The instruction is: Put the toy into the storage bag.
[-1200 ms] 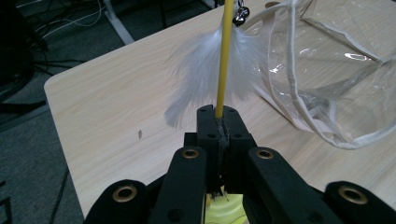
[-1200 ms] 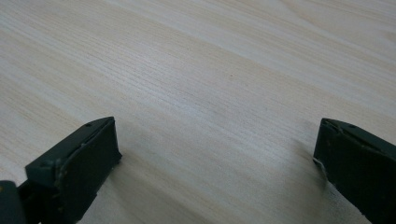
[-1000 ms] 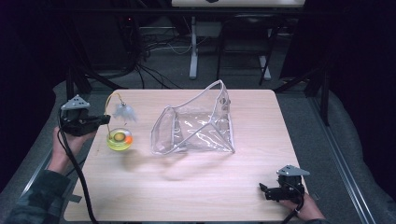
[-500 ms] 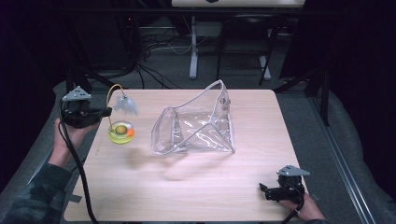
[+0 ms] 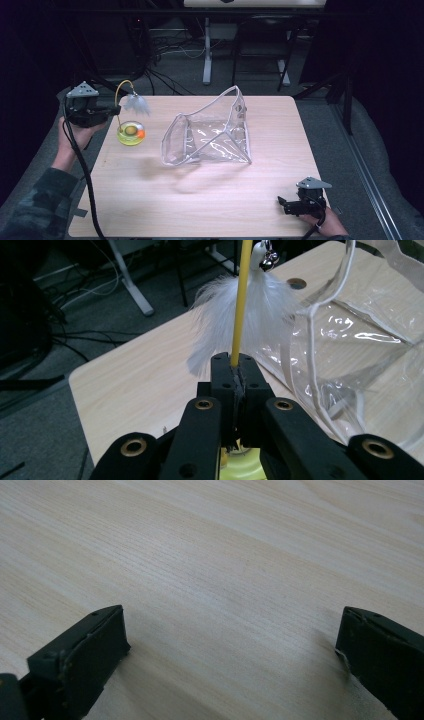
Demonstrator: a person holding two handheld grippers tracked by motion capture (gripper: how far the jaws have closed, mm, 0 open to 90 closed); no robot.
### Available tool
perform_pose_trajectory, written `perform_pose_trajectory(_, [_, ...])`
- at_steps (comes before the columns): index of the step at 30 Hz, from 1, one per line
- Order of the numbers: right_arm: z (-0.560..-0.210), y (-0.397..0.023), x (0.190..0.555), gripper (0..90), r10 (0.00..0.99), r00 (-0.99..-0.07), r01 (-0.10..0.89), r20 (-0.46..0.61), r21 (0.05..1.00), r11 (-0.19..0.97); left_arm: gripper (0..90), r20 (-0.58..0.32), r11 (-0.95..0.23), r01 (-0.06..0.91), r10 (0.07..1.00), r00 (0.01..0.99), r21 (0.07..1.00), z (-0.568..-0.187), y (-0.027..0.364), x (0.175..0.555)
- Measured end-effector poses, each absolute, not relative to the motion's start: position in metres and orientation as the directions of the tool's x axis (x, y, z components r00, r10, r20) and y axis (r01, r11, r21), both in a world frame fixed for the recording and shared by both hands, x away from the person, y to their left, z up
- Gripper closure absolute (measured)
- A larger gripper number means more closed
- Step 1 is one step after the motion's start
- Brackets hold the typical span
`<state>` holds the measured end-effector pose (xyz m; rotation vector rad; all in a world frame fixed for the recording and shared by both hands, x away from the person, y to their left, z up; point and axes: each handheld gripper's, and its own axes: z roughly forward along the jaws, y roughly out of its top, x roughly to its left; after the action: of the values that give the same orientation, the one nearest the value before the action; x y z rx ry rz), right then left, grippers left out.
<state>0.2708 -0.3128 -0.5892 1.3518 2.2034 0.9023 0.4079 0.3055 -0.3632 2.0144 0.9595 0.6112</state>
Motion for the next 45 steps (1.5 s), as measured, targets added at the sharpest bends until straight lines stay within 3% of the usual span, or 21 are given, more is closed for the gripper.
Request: perform_pose_trajectory(45, [-0.589,-0.313,0.271,0.0,0.893,-0.45,0.635,-0.002,0.703,0.321,88.8,0.133,-0.412,0.261,0.715,0.686,0.873,-0.293,0.24,0.424])
